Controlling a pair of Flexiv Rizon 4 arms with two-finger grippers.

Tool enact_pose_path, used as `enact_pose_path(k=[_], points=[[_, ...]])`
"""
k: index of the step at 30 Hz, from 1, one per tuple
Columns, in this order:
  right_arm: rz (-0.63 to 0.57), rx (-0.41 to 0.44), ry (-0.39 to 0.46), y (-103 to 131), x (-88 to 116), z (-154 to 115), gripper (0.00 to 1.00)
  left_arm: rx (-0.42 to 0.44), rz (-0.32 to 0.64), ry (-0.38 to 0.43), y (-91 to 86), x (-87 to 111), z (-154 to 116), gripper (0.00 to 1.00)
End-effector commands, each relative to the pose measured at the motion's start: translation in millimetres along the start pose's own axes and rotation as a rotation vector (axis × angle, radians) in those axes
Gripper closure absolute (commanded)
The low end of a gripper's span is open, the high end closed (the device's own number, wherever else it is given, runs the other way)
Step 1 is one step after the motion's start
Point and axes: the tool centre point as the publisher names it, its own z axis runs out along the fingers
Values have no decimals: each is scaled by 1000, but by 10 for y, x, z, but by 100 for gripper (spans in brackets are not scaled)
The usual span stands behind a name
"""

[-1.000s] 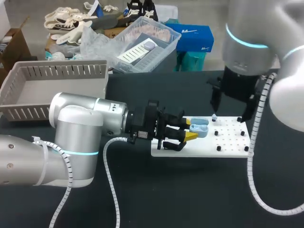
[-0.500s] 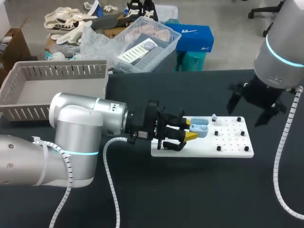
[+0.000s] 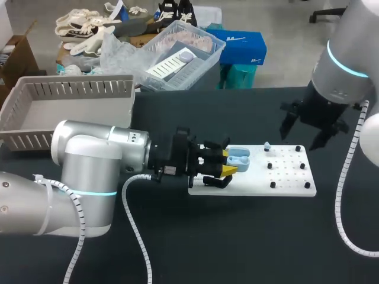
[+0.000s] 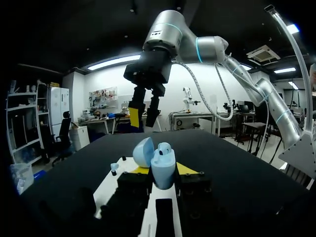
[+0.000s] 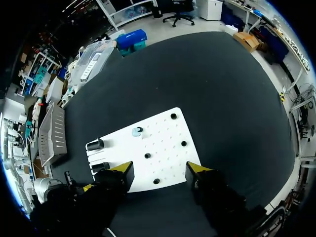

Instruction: Pick up each earbud case from the left stands, insert the matching earbuds, close the lid, and place the case in the box.

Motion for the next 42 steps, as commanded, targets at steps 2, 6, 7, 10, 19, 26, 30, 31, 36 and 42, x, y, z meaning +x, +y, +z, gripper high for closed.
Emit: enact_pose_path(k=[2, 6, 7, 10, 19, 26, 30, 31, 36, 42], points=[[-17, 14, 27, 155, -80, 182, 40, -38, 6, 0, -27, -18, -103, 100], [-16, 11, 34, 239, -103, 293, 33, -39, 6, 0, -23, -19, -110, 100], [-13, 9, 36, 258, -110, 322, 28, -39, 6, 0, -23, -19, -110, 100], [-6, 6, 39, 326, -123, 394, 24, -39, 6, 0, -23, -19, -110, 100], [3, 5, 54, 473, -158, 565, 39, -39, 6, 0, -23, -19, -110, 100], [26, 8, 56, 527, -179, 682, 41, -39, 6, 0, -23, -19, -110, 100], [49, 14, 53, 520, -188, 746, 42, -39, 6, 0, -23, -19, -110, 100], [50, 14, 53, 519, -189, 754, 42, -39, 6, 0, -23, -19, -110, 100], [65, 12, 55, 517, -180, 838, 44, -39, 6, 0, -23, -19, -110, 100], [75, 14, 54, 507, -188, 881, 54, -39, 6, 0, -23, -19, -110, 100]])
